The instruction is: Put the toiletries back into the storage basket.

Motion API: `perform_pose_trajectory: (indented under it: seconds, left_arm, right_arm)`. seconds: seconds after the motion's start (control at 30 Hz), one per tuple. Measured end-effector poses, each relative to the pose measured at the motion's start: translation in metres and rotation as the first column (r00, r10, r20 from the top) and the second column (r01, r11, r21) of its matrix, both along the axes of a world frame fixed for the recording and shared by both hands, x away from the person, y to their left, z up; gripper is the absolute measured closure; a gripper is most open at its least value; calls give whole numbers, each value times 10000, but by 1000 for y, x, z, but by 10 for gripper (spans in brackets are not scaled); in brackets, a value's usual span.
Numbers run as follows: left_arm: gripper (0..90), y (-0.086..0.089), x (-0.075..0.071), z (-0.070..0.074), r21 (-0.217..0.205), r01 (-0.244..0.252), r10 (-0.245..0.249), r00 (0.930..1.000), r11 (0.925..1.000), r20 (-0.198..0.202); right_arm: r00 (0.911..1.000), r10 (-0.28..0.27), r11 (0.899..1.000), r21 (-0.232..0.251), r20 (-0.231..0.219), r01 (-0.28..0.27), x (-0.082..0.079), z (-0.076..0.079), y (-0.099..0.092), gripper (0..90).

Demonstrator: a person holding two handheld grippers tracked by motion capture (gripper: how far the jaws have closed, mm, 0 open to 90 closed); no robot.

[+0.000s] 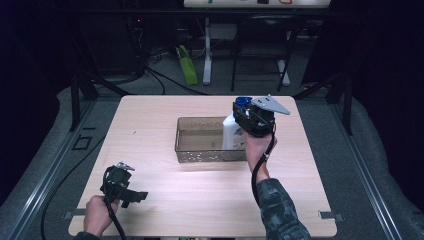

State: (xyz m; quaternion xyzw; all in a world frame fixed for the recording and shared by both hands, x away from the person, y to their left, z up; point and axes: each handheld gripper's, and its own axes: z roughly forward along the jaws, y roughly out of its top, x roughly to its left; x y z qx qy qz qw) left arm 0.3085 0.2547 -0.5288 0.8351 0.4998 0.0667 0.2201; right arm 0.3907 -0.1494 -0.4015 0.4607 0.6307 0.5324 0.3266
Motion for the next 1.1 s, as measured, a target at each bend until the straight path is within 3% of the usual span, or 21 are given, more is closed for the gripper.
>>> perform_pose_trajectory:
  seconds: [0.2,0.33,0.5,0.67,0.93,1.1]
  left_arm:
    - [162,0,0,-1,17,15,-15,10000,10000,-14]
    - [162,-1,0,-1,22,40,-40,10000,10000,-74]
    - [162,-2,0,-1,37,62,-61,10000,10000,-48]
    - [162,-2,0,-1,55,77,-76,9999,10000,-115]
    - [162,-2,1,-1,65,71,-71,9999,10000,-91]
    - [162,-1,1,-1,43,47,-46,9999,10000,-89]
  right_arm:
    - [9997,130,9999,2,-195,-130,1,2,-5,508]
    - [9982,310,9995,71,-504,-306,0,4,-12,354]
    - [9934,461,9984,-287,-1055,-493,-2,7,-20,190]
    - [9891,638,9966,-424,-1325,-699,-7,10,-29,135]
    - [9732,979,9886,-920,-2080,-1191,-14,11,-40,28]
    - [9558,1024,9834,-1167,-2756,-1390,-15,3,-49,0]
